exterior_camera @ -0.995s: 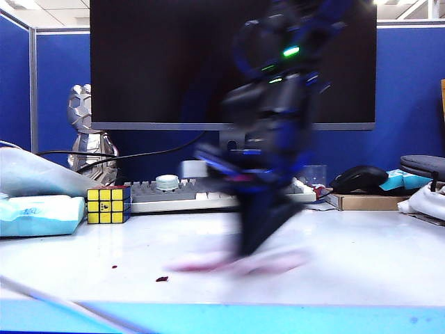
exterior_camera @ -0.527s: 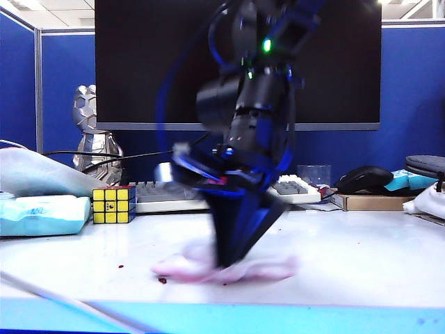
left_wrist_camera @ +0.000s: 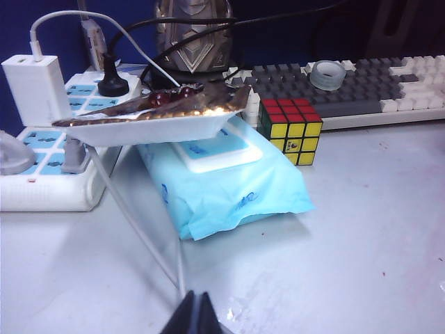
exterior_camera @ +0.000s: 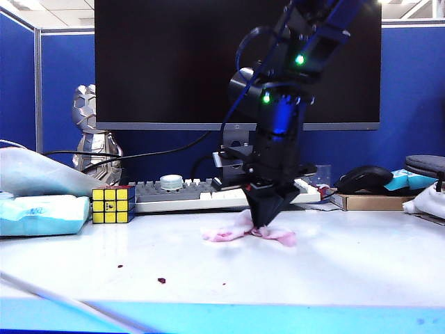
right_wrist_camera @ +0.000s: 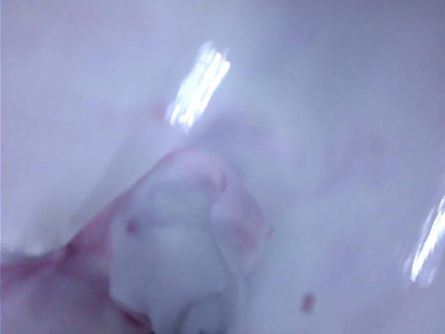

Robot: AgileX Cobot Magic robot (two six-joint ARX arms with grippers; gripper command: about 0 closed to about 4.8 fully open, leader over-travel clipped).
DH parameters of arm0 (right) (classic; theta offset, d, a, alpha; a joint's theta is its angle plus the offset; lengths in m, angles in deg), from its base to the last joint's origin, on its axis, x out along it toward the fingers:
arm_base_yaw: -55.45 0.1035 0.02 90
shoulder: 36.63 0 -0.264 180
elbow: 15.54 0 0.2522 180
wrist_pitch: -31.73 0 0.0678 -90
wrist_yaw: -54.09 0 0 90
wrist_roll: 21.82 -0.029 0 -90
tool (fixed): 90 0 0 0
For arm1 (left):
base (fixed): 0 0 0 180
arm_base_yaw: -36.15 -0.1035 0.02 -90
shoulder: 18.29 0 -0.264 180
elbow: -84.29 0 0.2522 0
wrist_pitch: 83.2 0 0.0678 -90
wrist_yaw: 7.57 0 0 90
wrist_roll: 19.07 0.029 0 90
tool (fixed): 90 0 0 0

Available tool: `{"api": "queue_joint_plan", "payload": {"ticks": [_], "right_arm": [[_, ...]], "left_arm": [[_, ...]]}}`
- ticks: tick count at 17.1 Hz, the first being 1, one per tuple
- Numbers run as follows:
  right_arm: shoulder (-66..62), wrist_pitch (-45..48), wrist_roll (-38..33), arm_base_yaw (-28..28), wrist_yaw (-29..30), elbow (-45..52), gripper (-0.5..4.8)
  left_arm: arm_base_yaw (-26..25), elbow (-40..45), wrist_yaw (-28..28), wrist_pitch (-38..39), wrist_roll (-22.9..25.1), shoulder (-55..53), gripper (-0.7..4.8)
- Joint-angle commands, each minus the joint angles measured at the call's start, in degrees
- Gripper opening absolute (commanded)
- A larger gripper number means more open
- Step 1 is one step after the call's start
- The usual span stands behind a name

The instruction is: Use the wet wipes on the table to wipe the cherry juice off the table, then put the wipes back on the table.

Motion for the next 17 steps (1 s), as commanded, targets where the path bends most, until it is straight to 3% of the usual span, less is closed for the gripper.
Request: {"api": "queue_joint_plan", "payload": {"ticks": [1,4,5,8,10,11,13,14,15,17], "right_arm": [[-1.14,6.49,-2.4,-0.92,-2.95,0.63,-0.05],[-1.86,9.31,-4.87,-1.73,-6.75,0.63,-0.05],[-2.08,10.27,-5.07,-1.92,-5.38,0.63,-0.05],[-2.14,11.47,-4.87,-2.01,13.55,0.63,-0.05],[-2.21,9.94,-4.9,-1.55,21.99,0.63,-0.05],[-2.19,9.25,-4.68,-1.11,22.36,0.63,-0.05],[-2.19,8.76,-4.83,-0.76,16.52,0.63,-0.05],[-2.19,7.43,-5.38,-1.01,7.15,0.48,-0.05],[-2.19,5.2,-5.86,-1.49,2.62,-0.07,-0.05],[-2.14,2.32,-5.44,-2.16,1.53,-1.29,-0.05]], "left_arm": [[-0.07,0.04,0.04,0.81,0.09,0.17,0.04],[-0.07,0.04,0.04,0.81,0.09,0.17,0.04],[-0.07,0.04,0.02,0.83,0.09,0.17,0.04],[-0.07,0.04,0.02,0.81,0.09,0.17,0.04],[-0.07,0.04,0.02,0.81,0.09,0.17,0.04],[-0.07,0.04,0.02,0.81,0.09,0.17,0.04],[-0.07,0.04,0.04,0.81,0.09,0.17,0.04],[-0.07,0.04,0.02,0.81,0.09,0.17,0.04],[-0.07,0.04,0.07,0.81,0.09,0.17,0.04],[-0.07,0.04,0.02,0.81,0.09,0.17,0.04]]}}
